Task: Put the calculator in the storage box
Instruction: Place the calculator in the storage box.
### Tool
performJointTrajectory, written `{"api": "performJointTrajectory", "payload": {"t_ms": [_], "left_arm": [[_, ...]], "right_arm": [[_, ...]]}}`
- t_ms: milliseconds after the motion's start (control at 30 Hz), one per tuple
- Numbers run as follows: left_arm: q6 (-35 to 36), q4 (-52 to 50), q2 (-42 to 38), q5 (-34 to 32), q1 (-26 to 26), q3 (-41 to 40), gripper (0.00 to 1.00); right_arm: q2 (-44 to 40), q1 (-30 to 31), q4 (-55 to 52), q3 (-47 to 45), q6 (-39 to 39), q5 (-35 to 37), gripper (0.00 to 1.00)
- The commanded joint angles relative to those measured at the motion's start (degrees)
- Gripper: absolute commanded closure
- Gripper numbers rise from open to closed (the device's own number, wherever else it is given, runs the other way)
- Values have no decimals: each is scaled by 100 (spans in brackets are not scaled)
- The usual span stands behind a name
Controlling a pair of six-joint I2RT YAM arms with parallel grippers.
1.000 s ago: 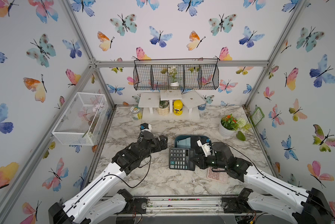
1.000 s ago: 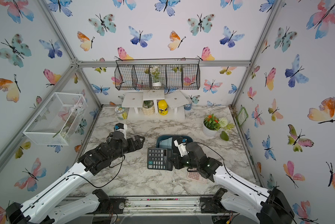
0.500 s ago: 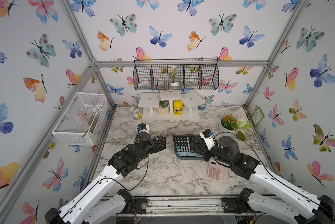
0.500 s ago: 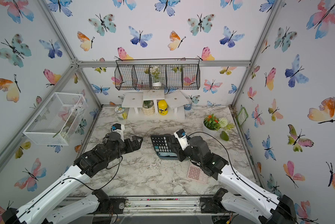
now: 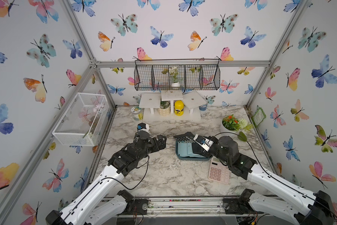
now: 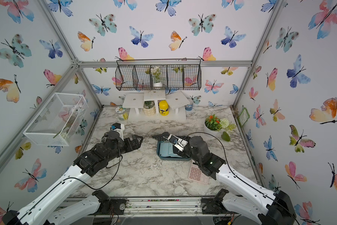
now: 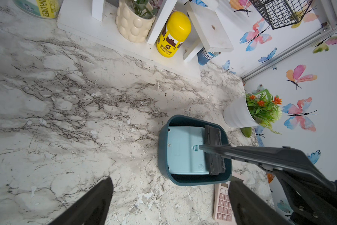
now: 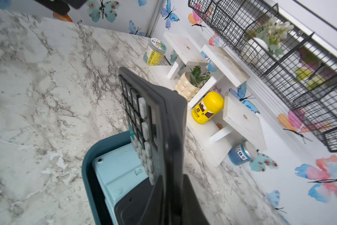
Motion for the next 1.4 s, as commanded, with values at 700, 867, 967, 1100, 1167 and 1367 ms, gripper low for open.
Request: {"api": "performJointTrajectory", "payload": {"t_ms": [700, 867, 967, 1100, 1167, 1367], "left_arm": [[21, 1021, 613, 1226, 245, -537, 1], [10, 1358, 1159, 1794, 213, -514, 1], [-24, 1634, 1446, 1838, 110, -584, 1], [-76, 1915, 1886, 1740, -199, -576, 1], [-102, 2006, 2130, 1667, -339, -540, 1], [-189, 2194, 2533, 1565, -562, -549, 0]], "right_arm": [[1507, -851, 1740, -154, -4961, -1566, 97], [1693, -886, 1671, -180, -5259, -1723, 97], [1696, -898, 1645, -239, -5275, -1755, 97], [1667, -915, 1617, -344, -5189, -1777, 91], [1674, -924, 1624, -380, -5126, -1783, 88], [1675, -933, 1723, -532, -4930, -1802, 77]]}}
